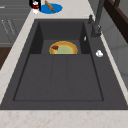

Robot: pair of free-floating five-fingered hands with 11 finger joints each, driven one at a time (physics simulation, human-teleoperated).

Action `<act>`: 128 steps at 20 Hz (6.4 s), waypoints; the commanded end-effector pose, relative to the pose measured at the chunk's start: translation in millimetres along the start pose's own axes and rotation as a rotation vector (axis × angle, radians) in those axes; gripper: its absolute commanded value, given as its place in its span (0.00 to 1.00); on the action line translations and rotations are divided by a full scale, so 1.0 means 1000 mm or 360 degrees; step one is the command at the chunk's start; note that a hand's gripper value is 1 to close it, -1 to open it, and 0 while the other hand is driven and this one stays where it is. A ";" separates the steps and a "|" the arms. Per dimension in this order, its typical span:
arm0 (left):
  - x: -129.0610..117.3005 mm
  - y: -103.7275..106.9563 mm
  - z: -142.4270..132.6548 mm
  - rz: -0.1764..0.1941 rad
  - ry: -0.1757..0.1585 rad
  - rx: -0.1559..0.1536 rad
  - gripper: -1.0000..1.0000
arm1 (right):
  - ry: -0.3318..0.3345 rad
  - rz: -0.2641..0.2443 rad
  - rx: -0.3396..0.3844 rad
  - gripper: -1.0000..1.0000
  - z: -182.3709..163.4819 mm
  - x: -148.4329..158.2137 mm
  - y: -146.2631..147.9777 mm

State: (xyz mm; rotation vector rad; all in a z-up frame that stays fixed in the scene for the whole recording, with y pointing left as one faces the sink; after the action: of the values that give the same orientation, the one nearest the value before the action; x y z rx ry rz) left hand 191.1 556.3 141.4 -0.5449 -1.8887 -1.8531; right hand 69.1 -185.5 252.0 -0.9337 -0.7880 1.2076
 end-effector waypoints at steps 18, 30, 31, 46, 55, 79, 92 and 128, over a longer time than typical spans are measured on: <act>0.049 0.048 -0.039 -0.0030 0.0046 0.0015 1.00 | 0.0000 0.0000 0.0000 0.50 0.000 0.000 0.000; 0.091 0.091 -0.094 -0.0003 0.0079 -0.0012 1.00 | 0.0000 0.0000 0.0000 0.50 0.000 0.000 0.000; 0.092 0.096 -0.099 -0.0006 0.0077 -0.0011 1.00 | 0.0000 0.0000 0.0000 0.50 0.000 0.000 0.000; 0.113 0.128 -0.200 -0.0031 0.0114 -0.0050 1.00 | 0.0000 0.0000 0.0000 0.50 0.000 0.000 0.000; 0.104 0.139 -0.255 -0.0030 0.0140 -0.0048 1.00 | 0.0000 0.0000 0.0000 0.50 0.000 0.000 0.000; -0.055 0.114 -0.369 -0.0095 0.0062 0.0043 1.00 | 0.0000 0.0000 0.0000 0.50 0.000 0.000 0.000; -0.185 0.081 -0.390 -0.0122 0.0058 0.0032 1.00 | 0.0000 0.0000 0.0000 0.50 0.000 0.000 0.000; -0.342 -0.014 -0.385 -0.0194 0.0038 0.0055 1.00 | 0.0000 0.0000 0.0000 0.50 0.000 0.000 0.000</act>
State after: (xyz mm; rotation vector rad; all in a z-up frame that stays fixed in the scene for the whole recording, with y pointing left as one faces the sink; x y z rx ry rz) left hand 472.3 179.8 -53.2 -0.4944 -1.8885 -1.8499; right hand 69.1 -185.5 252.0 -0.9337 -0.7880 1.2076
